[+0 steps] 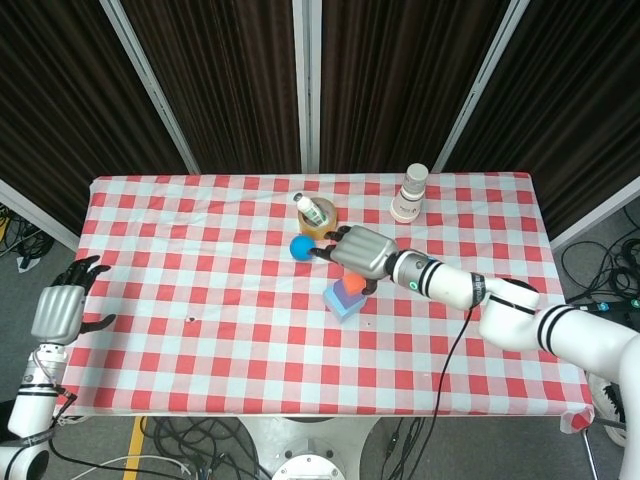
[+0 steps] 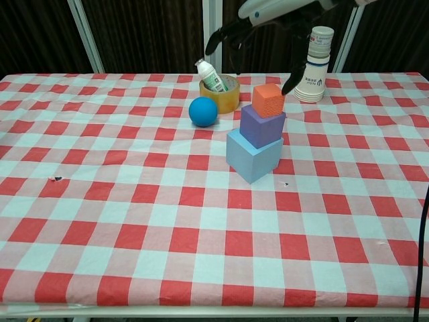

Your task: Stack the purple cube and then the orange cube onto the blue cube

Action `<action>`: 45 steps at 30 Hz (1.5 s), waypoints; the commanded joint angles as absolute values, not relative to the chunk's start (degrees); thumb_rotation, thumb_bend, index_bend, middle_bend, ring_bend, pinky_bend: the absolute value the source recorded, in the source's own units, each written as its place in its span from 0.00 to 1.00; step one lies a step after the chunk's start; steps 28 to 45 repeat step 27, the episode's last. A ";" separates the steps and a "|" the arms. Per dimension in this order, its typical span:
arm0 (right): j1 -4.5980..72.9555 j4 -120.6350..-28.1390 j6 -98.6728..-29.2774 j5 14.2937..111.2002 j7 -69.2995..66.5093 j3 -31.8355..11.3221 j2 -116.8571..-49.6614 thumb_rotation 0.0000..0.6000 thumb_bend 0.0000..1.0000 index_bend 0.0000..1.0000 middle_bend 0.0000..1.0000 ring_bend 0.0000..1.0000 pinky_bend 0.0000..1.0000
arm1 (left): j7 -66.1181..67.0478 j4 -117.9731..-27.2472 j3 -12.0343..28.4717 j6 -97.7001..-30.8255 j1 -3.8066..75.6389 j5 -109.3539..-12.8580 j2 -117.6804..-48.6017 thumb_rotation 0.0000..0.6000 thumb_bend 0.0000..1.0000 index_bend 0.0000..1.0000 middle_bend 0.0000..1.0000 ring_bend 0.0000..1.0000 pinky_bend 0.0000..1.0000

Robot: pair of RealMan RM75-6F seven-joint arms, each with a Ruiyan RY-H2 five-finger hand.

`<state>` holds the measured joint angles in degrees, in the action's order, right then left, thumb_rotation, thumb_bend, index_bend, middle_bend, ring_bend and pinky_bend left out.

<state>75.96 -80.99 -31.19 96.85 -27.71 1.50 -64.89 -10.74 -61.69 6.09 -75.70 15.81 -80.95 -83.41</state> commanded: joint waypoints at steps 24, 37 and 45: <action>22.52 -88.22 -86.51 72.36 17.94 6.16 -77.32 1.00 0.07 0.01 0.12 0.00 0.00 | -9.24 -67.08 4.85 -79.08 16.29 -85.38 -81.65 1.00 0.11 0.29 0.24 0.16 0.29; 22.16 -87.69 -84.77 72.70 17.19 5.29 -77.98 1.00 0.07 0.00 0.11 0.00 0.00 | -9.06 -67.28 4.64 -78.95 16.33 -85.50 -81.61 1.00 0.11 0.29 0.24 0.16 0.29; 22.16 -87.69 -84.77 72.70 17.19 5.29 -77.98 1.00 0.07 0.00 0.11 0.00 0.00 | -9.06 -67.28 4.64 -78.95 16.33 -85.50 -81.61 1.00 0.11 0.29 0.24 0.16 0.29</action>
